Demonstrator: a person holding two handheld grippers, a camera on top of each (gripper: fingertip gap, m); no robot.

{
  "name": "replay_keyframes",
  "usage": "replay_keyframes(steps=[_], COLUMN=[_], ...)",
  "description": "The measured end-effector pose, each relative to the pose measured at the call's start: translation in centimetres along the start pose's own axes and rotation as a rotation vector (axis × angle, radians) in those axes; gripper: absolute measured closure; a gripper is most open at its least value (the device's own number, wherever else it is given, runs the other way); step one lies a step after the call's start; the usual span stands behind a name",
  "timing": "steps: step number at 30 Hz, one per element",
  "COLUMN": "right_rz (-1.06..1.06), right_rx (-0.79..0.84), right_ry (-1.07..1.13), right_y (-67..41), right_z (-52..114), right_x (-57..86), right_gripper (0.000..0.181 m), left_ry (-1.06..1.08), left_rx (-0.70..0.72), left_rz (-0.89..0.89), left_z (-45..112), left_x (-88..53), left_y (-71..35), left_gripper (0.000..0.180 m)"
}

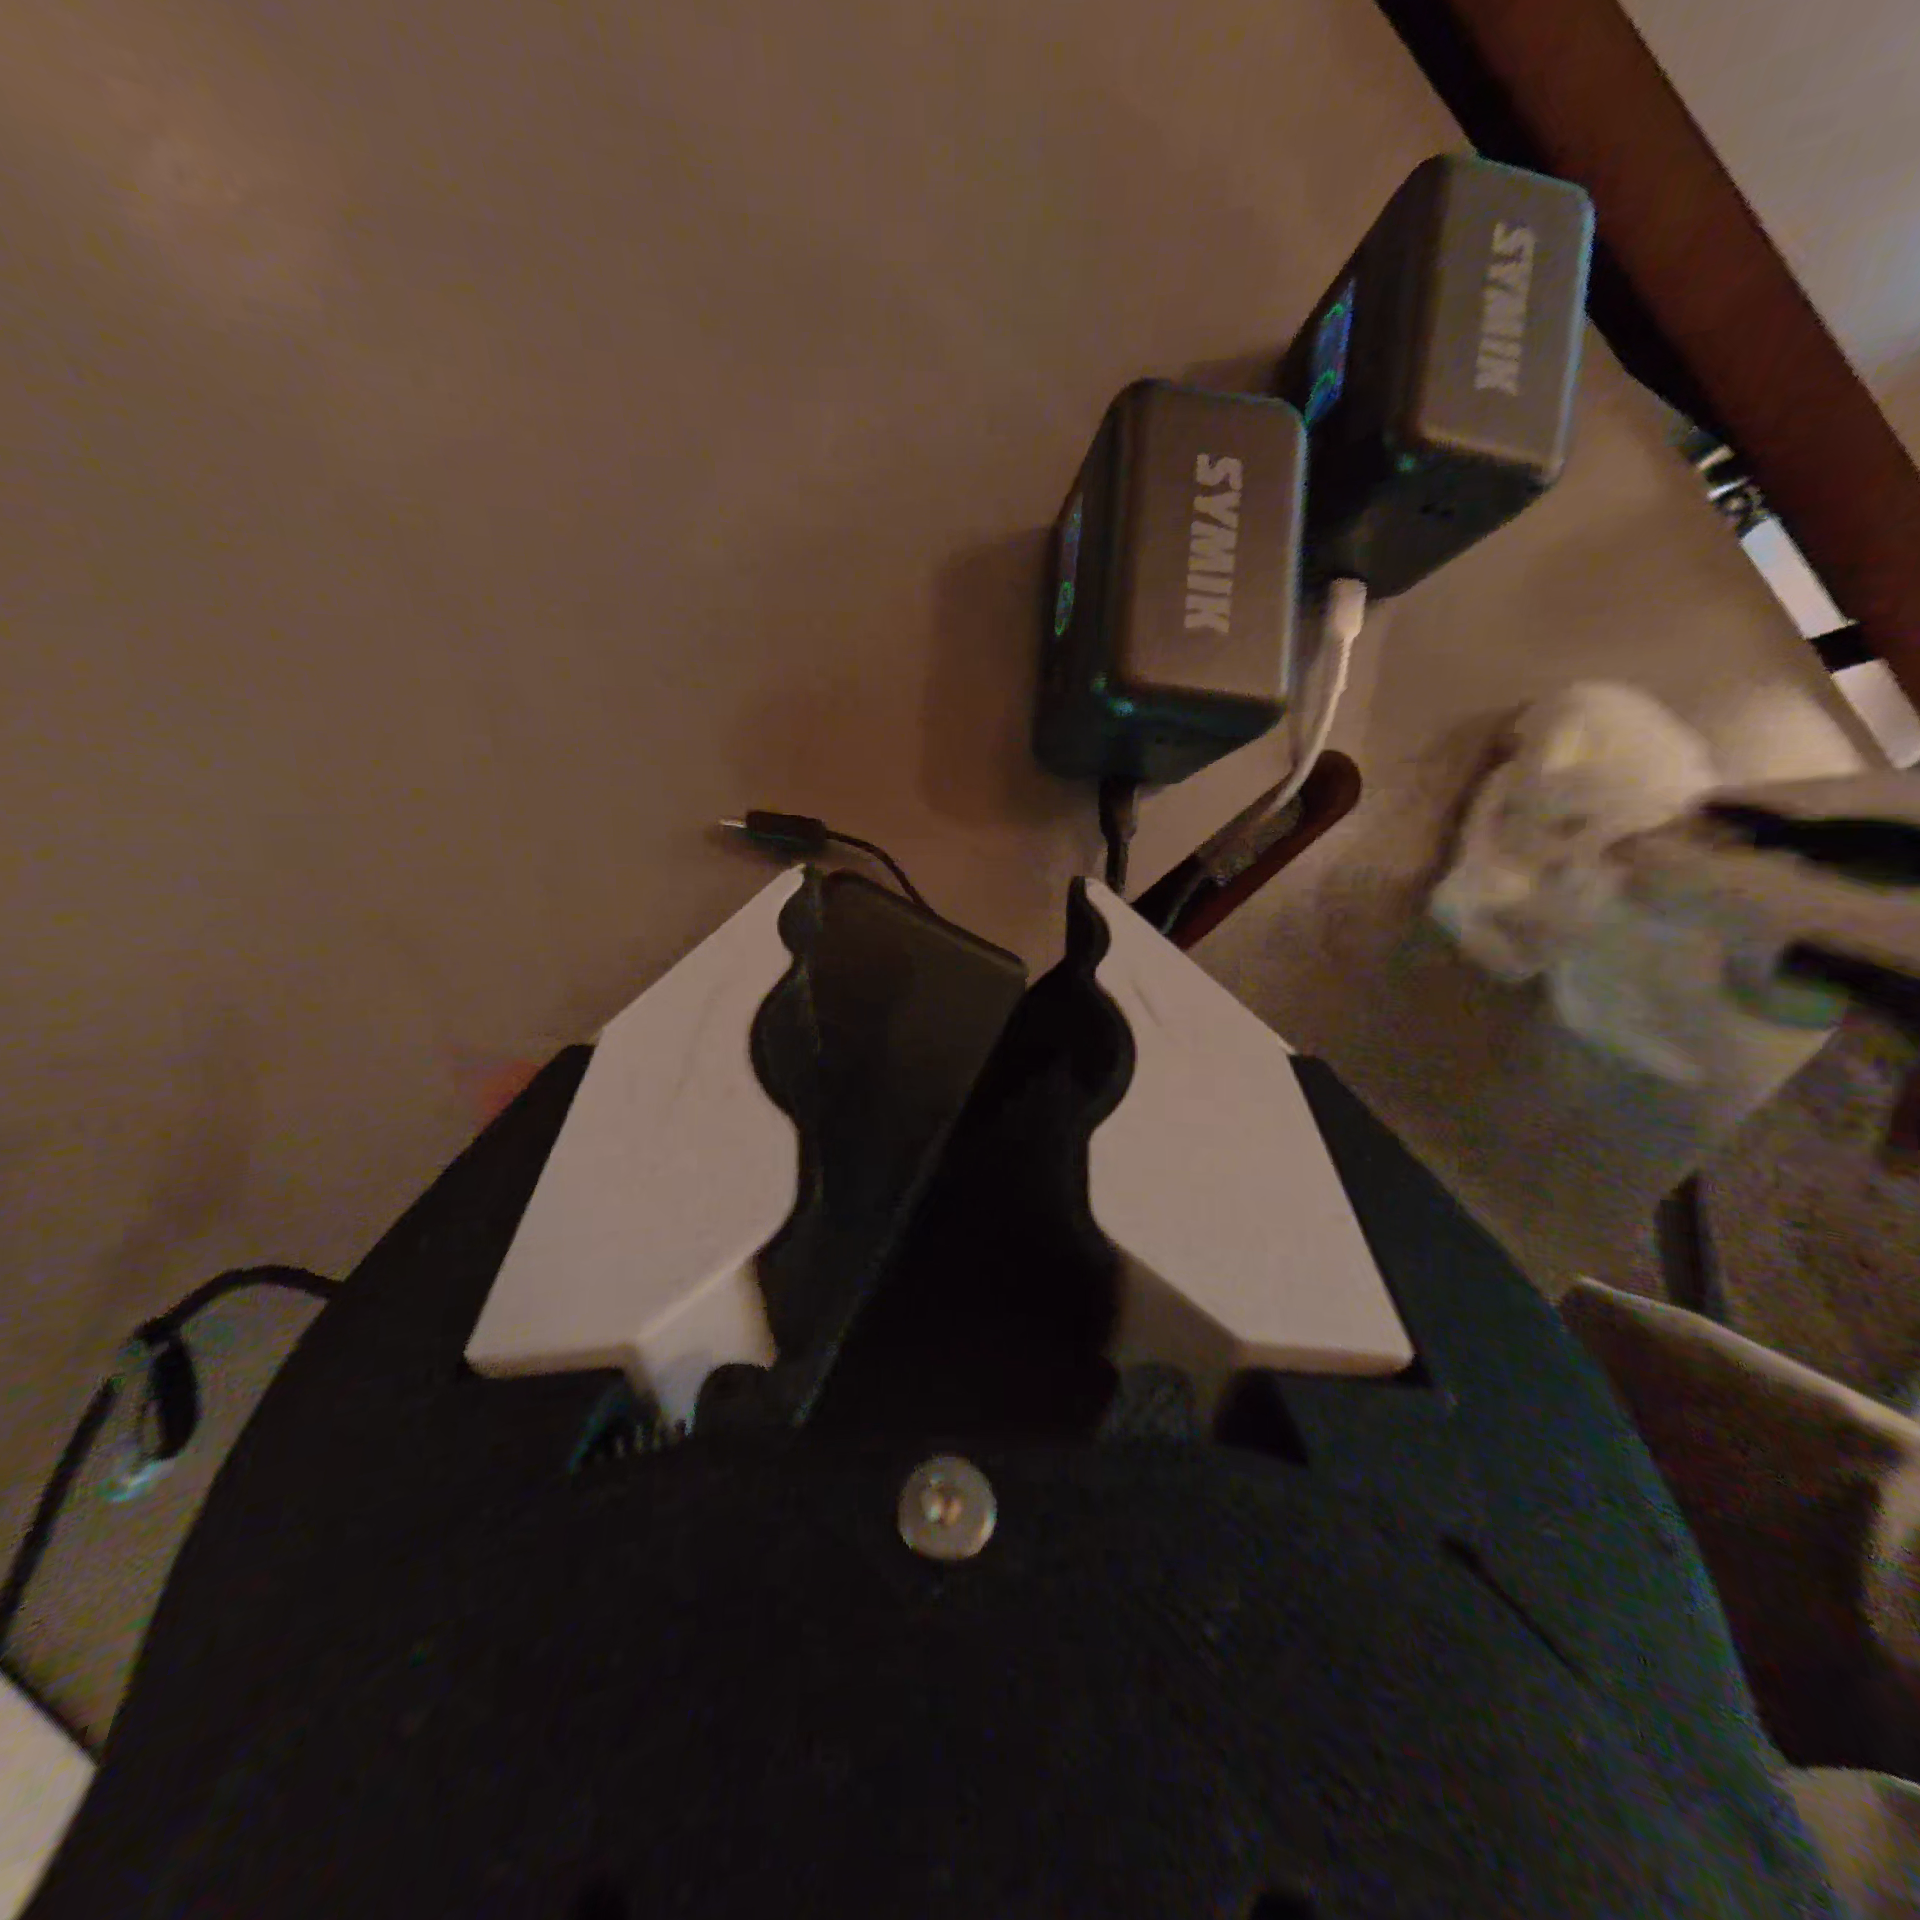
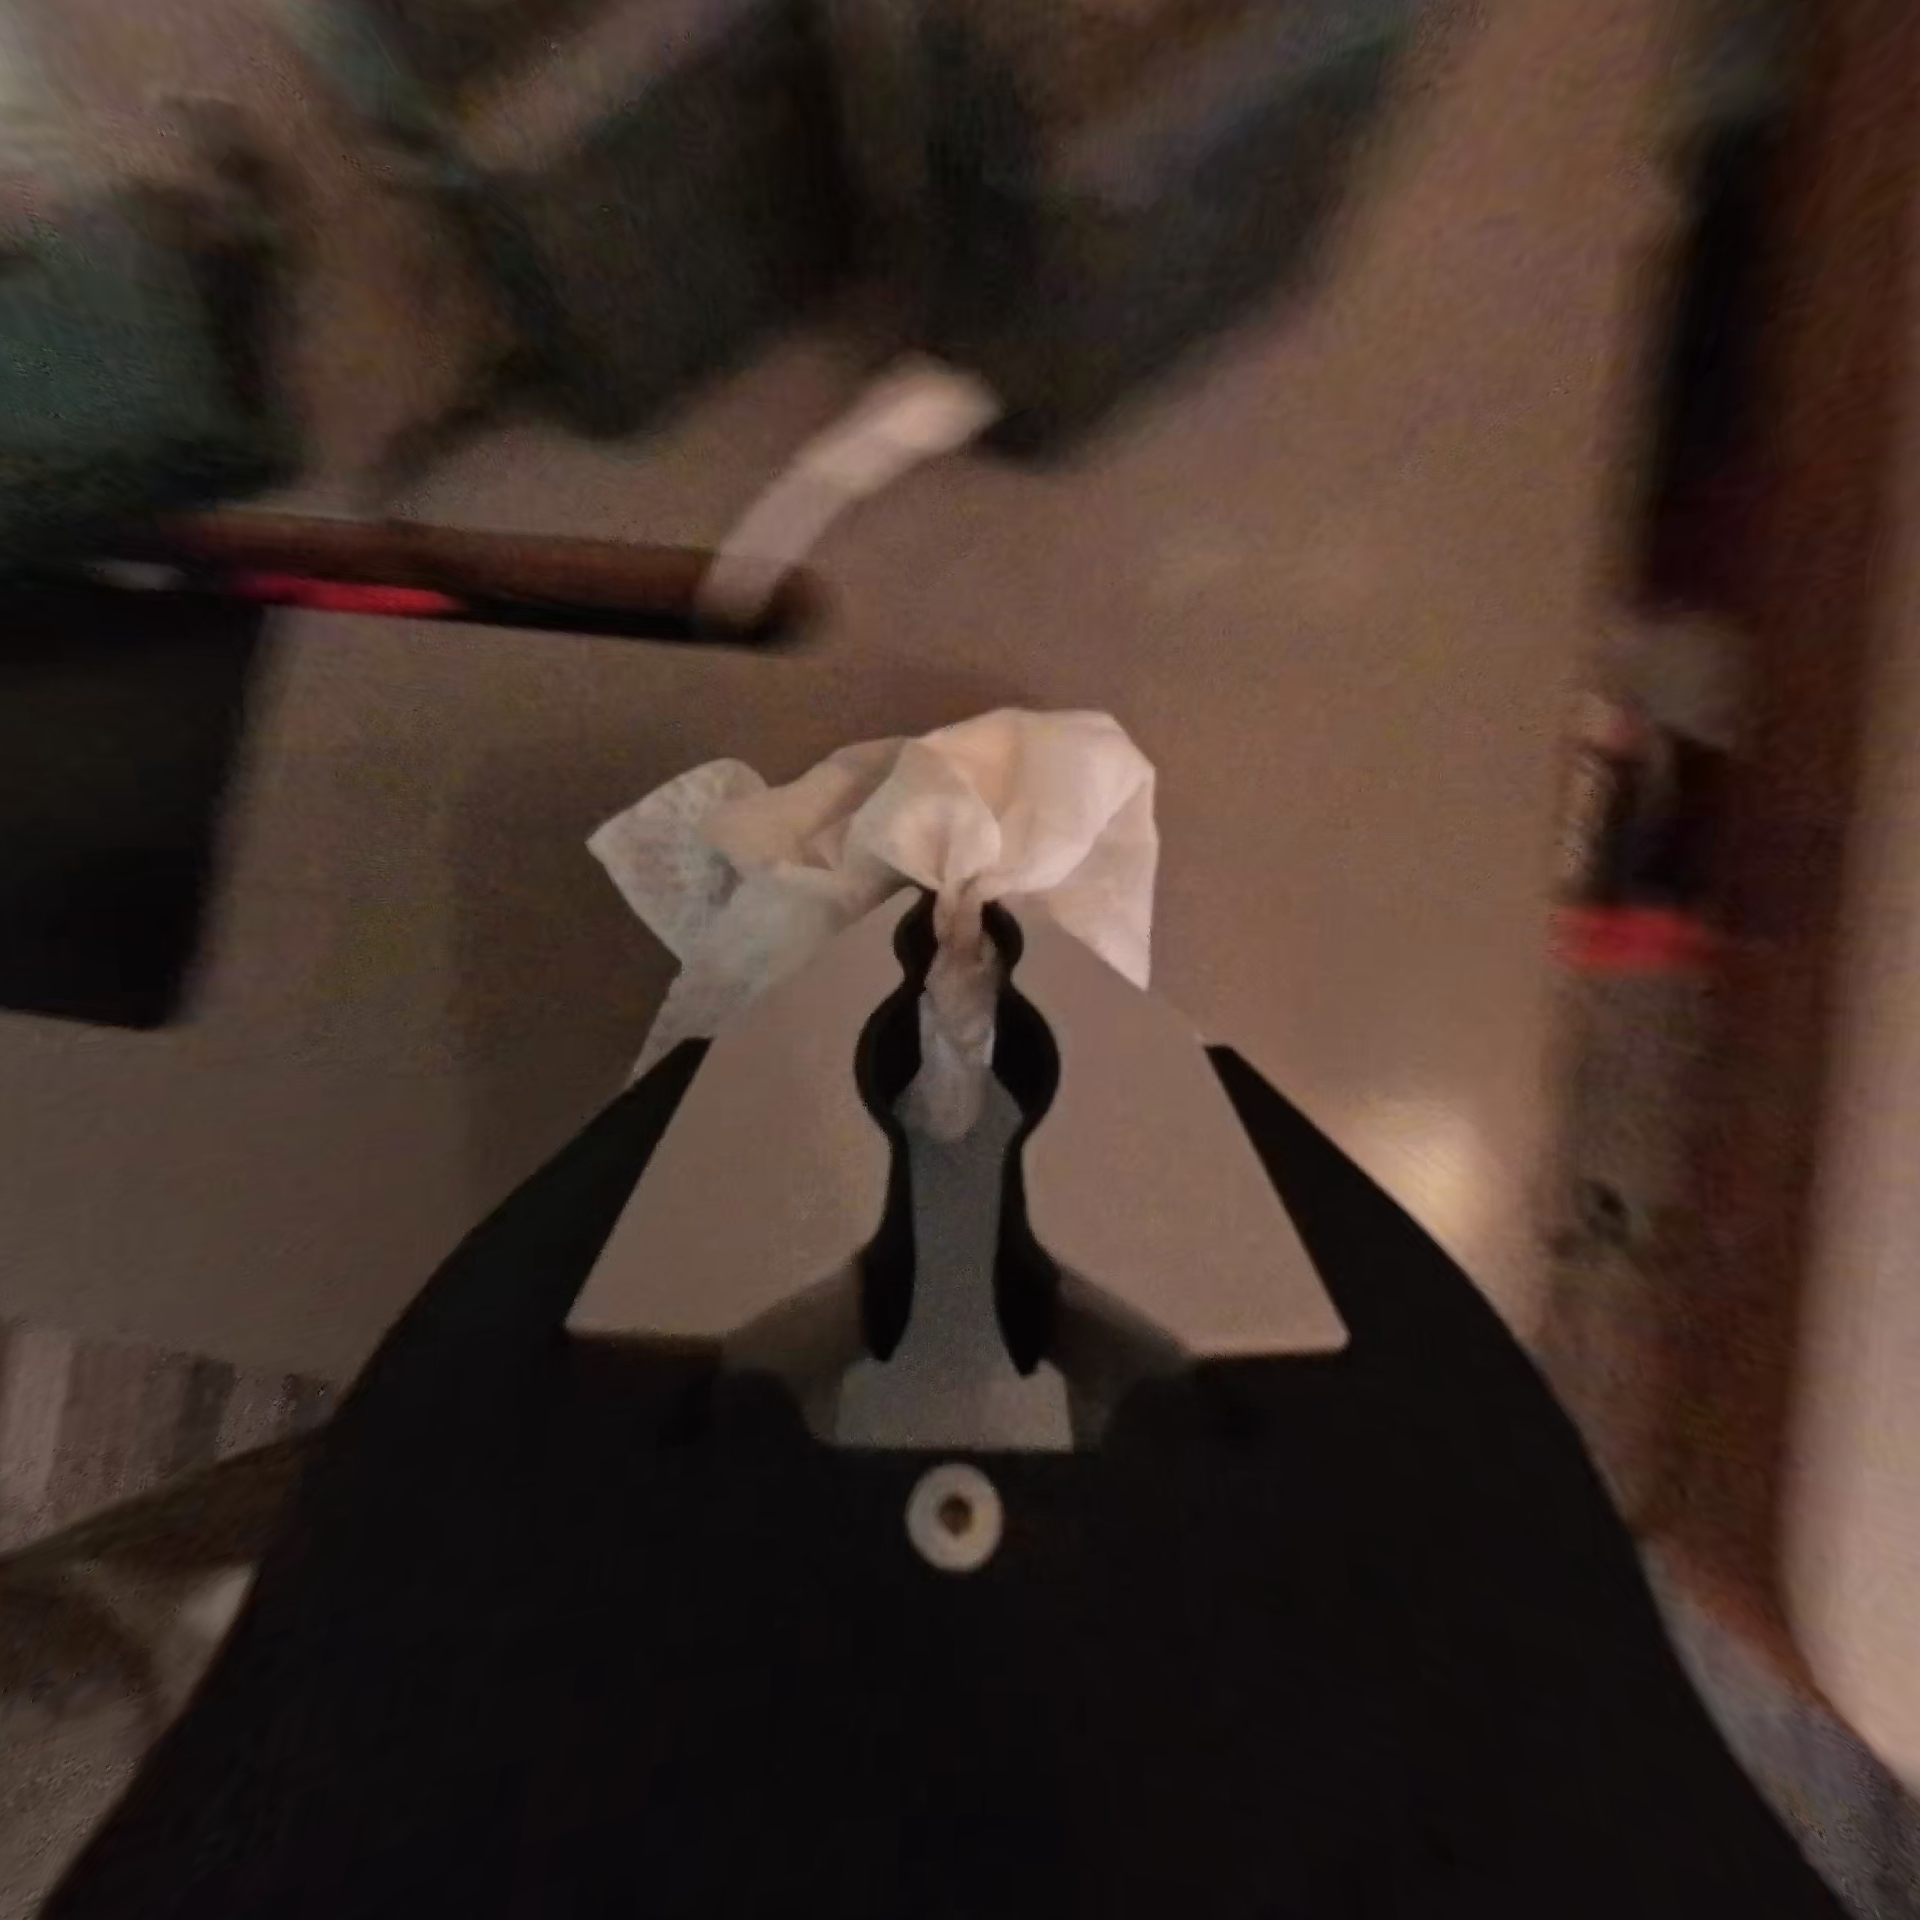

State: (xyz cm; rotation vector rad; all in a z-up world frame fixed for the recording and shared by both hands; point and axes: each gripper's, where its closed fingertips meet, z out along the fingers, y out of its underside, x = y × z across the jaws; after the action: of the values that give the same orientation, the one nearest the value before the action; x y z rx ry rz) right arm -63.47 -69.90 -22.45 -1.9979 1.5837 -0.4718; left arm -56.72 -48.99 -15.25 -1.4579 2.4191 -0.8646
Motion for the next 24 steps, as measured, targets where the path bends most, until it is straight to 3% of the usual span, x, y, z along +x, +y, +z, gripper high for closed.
replay_keyframes(steps=[4,6,8,11,16,19,24], right_rz=[0.094,0.076,-0.085,-0.189,0.098,0.087,-0.215], right_rx=[-0.045,-0.040,-0.058,-0.075,-0.042,-0.009,-0.060], right_ry=[0.076,-0.096,-0.294,-0.359,0.025,0.017,-0.538], right_y=[4.9,4.9,4.6,4.2,4.4,3.6,3.6], right_z=[-4.0,-3.4,-2.5,-2.1,-3.6,-2.9,-1.4], right_x=[3.0,-3.9,-12.2,-14.6,3.9,4.0,-17.0], right_gripper=[0.175,0.175,0.176,0.176,0.175,0.176,0.175], left_ry=[0.018,0.034,0.046,0.042,0.034,0.002,-0.079], left_rx=[0.013,0.028,0.030,0.028,0.050,0.064,0.067], left_rz=[-0.003,-0.005,-0.003,0.013,0.007,-0.023,-0.091], left_z=[-0.3,-0.4,-0.4,-0.7,-2.3,-4.0,-8.2], left_x=[1.3,2.2,3.1,4.0,5.3,6.3,8.8], left_y=[0.2,0.0,0.1,0.0,0.8,1.8,4.1], left_gripper=[0.144,0.144,0.141,0.139,0.139,0.139,0.139])
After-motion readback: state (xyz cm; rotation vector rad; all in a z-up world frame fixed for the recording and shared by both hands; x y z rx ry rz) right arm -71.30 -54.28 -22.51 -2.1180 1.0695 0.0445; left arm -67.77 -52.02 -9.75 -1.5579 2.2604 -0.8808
